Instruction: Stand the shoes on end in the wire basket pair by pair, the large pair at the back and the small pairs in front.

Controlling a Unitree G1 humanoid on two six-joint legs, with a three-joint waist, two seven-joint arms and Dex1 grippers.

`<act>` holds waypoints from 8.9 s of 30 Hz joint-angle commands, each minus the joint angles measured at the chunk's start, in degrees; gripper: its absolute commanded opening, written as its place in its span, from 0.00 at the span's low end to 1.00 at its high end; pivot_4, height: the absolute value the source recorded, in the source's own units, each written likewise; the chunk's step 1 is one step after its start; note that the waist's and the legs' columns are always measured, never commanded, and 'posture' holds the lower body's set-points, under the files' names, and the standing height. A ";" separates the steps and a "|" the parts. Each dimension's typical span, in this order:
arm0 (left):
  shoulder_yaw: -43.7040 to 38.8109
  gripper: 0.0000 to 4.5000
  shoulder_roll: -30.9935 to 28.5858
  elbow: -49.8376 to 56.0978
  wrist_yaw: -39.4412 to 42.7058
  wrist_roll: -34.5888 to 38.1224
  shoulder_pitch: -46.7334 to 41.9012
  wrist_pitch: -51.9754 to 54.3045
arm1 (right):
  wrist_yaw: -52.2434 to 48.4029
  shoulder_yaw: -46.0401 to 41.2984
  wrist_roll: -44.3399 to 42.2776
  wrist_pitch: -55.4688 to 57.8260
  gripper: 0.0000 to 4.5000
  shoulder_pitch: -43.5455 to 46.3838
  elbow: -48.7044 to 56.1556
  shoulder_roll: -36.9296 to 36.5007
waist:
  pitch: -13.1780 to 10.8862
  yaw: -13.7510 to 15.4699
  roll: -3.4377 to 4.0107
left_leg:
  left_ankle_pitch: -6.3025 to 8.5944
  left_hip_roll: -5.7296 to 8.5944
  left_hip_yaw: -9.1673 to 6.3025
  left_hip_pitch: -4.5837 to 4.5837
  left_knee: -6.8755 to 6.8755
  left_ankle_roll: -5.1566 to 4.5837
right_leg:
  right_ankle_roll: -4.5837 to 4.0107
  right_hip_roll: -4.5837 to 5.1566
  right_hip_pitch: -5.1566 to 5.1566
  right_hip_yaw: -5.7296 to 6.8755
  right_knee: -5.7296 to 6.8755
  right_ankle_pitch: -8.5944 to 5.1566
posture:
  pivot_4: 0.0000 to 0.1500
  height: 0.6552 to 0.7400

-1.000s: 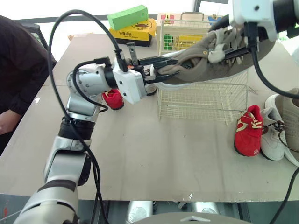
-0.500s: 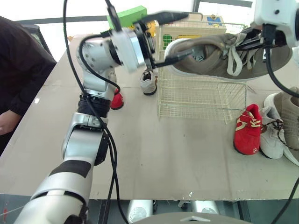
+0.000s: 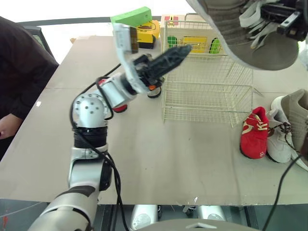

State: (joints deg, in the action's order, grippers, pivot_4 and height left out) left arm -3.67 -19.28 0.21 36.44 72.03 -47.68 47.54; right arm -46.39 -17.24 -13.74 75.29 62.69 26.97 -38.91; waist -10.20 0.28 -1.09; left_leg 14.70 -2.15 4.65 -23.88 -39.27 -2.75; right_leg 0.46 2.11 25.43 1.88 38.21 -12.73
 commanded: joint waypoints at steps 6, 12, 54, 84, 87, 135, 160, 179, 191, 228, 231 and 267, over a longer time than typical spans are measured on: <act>0.14 0.99 9.87 -5.18 -6.94 -9.91 -4.77 -4.17 | 7.91 -8.89 -7.50 15.40 0.00 -1.32 17.84 9.94 | 0.01 0.28 0.01 | 0.00 -0.01 -0.02 0.00 0.00 -0.01 | 0.01 -0.08 0.03 -0.03 0.04 0.01 | 1.00 1.00; 0.86 0.87 11.84 -7.72 -1.71 -15.71 -7.54 -6.36 | 10.35 -8.61 -11.50 17.21 0.00 -5.93 23.12 13.50 | 0.01 0.28 0.02 | 0.00 0.01 -0.02 0.00 0.05 -0.01 | 0.00 -0.12 0.04 -0.04 0.02 0.00 | 1.00 1.00; -0.10 0.17 -7.70 -45.25 14.67 -49.56 -39.51 -30.21 | 18.42 -24.31 -46.95 -45.06 0.87 -72.53 33.03 5.09 | 0.00 -0.53 -0.06 | 0.15 0.03 -0.17 0.01 0.13 -0.25 | 0.20 -0.20 -0.07 0.06 -0.23 -0.11 | 1.00 1.00; 4.68 0.17 0.39 -43.65 10.56 -63.55 -26.96 -40.35 | 8.36 -38.98 -59.65 -50.60 0.87 -83.40 14.61 -11.38 | -0.06 0.50 -0.27 | 0.19 0.00 -0.08 0.08 0.04 -0.34 | 0.24 -0.23 -0.16 -0.05 -0.25 -0.06 | 1.00 1.00; 5.50 0.17 0.50 -41.03 10.27 -64.37 -25.41 -37.97 | 8.77 -38.58 -59.69 -50.43 0.87 -82.87 15.34 -10.56 | -0.05 0.37 -0.27 | 0.19 -0.01 -0.08 0.14 0.02 -0.33 | 0.30 -0.23 -0.20 -0.06 -0.23 -0.07 | 1.00 1.00; 8.63 0.99 -4.92 23.73 22.46 -30.60 17.29 -4.32 | 24.01 -32.55 -43.74 -24.35 0.87 -86.94 11.04 -18.28 | 0.15 0.54 -0.19 | 0.27 0.02 -0.03 1.14 -0.12 -0.45 | 0.36 -0.07 -1.30 -0.15 -0.32 -0.11 | 1.00 1.00; 17.97 0.99 -0.88 21.31 24.46 -37.33 17.83 -18.90 | -8.13 28.24 8.58 -38.08 0.87 -28.91 -66.07 -32.99 | 0.18 -0.26 -0.06 | 0.27 -0.01 0.11 1.06 0.03 -0.47 | 0.17 -0.25 -1.09 -0.34 -0.40 -0.22 | 1.00 1.00; 19.67 1.00 2.91 10.54 30.90 -38.02 13.85 -22.83 | -8.20 17.52 11.09 -39.80 0.01 -28.87 -71.70 -23.26 | 0.99 -0.87 -1.32 | 0.28 -0.04 0.00 1.26 -0.06 -0.47 | -0.02 -0.08 -1.46 -0.15 -0.50 -0.12 | 1.00 1.00; 16.53 1.00 4.70 7.08 28.38 -37.92 9.89 -21.70 | 17.27 -21.85 -0.08 -30.98 0.01 -36.43 -33.30 -16.20 | 0.83 -0.71 0.60 | 0.28 0.03 0.23 0.91 0.07 -0.47 | 0.41 -0.14 -0.90 -0.45 -0.26 -0.06 | 1.00 1.00; -7.57 1.00 -6.04 45.43 -5.90 -24.31 41.68 -19.70 | 35.05 5.34 5.02 -82.71 0.01 -6.66 -52.87 22.89 | 0.87 -1.09 0.33 | 0.28 0.00 0.56 1.23 0.55 -0.45 | 0.22 -0.13 -0.80 -1.07 -0.34 0.01 | 1.00 1.00; -7.83 1.00 -6.57 44.59 -4.94 -24.73 42.70 -21.07 | 37.87 4.88 6.09 -80.90 0.01 -8.23 -50.64 22.20 | 0.96 -1.07 0.19 | 0.26 0.01 0.57 1.24 0.54 -0.43 | 0.21 -0.11 -0.81 -1.07 -0.32 0.02 | 1.00 1.00; -8.76 1.00 -9.41 47.60 -11.99 -24.82 47.73 -24.90 | 18.34 8.54 -4.75 -49.44 0.99 -18.33 -28.85 13.82 | 0.95 -1.00 0.10 | 0.30 0.02 0.66 1.15 0.82 -0.48 | 0.19 -0.15 -0.63 -1.12 -0.52 0.01 | 1.00 1.00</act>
State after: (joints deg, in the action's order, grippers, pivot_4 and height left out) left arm -11.75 -29.01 48.14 24.70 47.17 0.24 23.69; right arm -25.41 -7.55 -16.71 24.39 44.22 -5.01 -23.11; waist -9.25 -0.72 -1.00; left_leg 15.00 -2.13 5.30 -22.74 -38.45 -3.24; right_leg 0.65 1.97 24.80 0.76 37.68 -12.72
